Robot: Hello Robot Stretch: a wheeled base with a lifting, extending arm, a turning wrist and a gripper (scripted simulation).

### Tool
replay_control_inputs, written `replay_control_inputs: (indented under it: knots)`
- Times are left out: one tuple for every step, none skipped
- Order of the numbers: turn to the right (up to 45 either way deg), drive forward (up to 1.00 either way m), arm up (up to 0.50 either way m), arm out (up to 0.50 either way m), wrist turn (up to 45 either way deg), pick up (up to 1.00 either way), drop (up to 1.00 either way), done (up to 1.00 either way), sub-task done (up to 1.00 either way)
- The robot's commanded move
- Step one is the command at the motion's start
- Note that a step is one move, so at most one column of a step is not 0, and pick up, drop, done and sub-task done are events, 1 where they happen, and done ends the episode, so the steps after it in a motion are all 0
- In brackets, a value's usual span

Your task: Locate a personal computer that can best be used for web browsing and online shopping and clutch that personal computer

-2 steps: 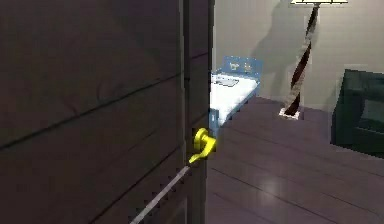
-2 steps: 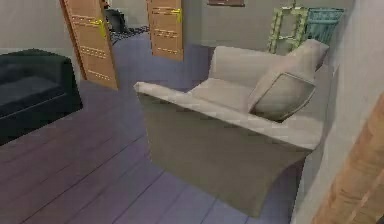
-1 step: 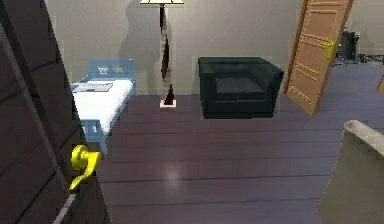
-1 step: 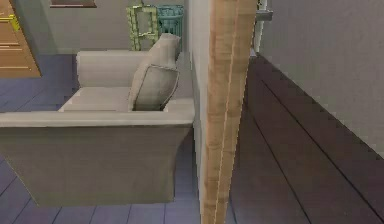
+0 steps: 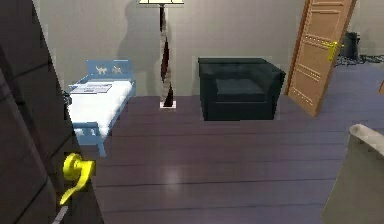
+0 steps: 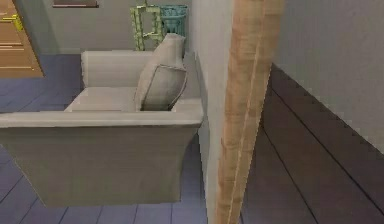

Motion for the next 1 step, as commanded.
replay_control_inputs:
  knots:
    - [0.0,0.75,0.00,0.00,0.0,0.00,0.00,0.00,0.00]
